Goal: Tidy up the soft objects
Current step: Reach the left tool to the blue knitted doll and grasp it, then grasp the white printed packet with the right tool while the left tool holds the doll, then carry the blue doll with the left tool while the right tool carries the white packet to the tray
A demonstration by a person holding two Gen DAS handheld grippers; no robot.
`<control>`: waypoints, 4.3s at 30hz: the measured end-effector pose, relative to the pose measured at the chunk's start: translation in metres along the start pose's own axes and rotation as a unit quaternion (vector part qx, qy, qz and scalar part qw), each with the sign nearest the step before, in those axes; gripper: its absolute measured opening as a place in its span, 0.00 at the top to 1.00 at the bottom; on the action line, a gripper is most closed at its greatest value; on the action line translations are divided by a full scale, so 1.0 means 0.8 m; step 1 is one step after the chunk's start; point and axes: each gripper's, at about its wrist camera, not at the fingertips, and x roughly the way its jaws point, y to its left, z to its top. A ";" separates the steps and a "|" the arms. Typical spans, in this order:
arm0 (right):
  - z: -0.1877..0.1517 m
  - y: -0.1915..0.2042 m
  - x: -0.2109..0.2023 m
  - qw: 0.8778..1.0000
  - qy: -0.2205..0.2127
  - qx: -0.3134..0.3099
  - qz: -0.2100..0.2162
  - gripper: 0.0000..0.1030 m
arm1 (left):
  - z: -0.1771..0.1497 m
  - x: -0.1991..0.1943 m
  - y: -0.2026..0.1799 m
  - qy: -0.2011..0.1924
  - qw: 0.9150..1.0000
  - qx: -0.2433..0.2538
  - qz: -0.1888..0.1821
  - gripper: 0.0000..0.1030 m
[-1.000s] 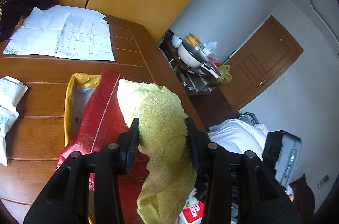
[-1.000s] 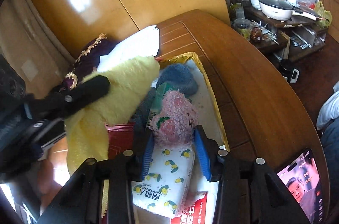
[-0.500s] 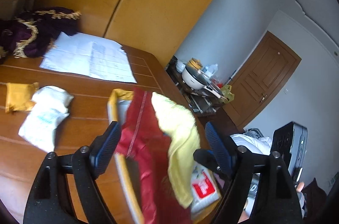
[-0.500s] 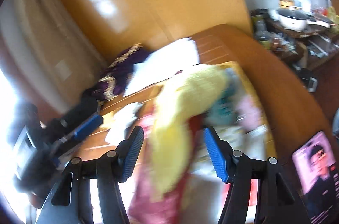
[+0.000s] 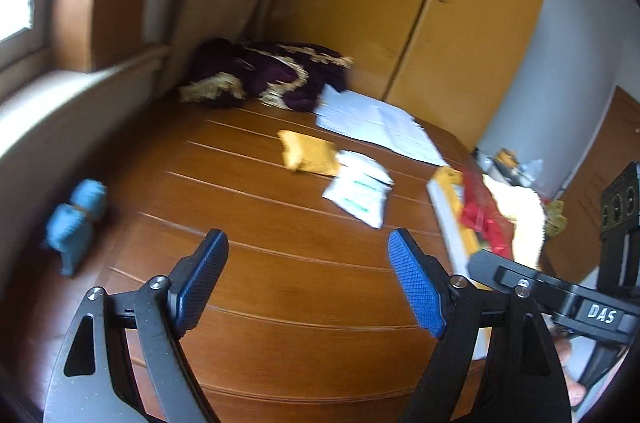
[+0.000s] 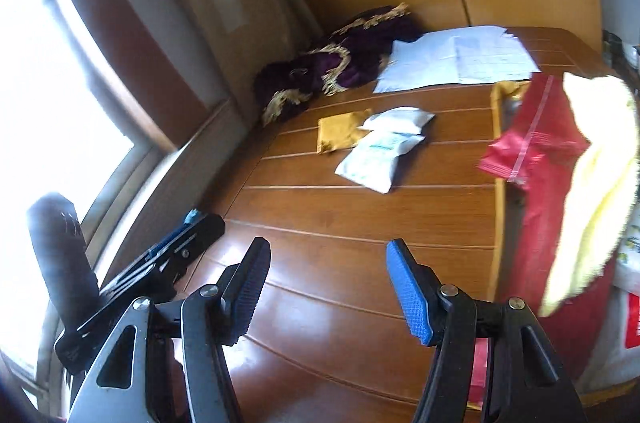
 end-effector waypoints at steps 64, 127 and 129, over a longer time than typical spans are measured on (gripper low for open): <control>0.086 -0.044 0.196 0.976 0.060 0.072 -0.198 0.71 | 0.001 0.047 0.088 0.099 0.993 -0.066 -0.023 0.82; 0.011 -0.170 -0.144 0.990 -0.093 0.006 -0.105 0.89 | -0.004 0.006 -0.227 0.203 0.945 0.038 -0.255 0.81; 0.016 -0.187 -0.139 0.991 -0.083 0.013 -0.107 0.89 | -0.010 0.014 -0.237 0.221 0.938 0.034 -0.266 0.81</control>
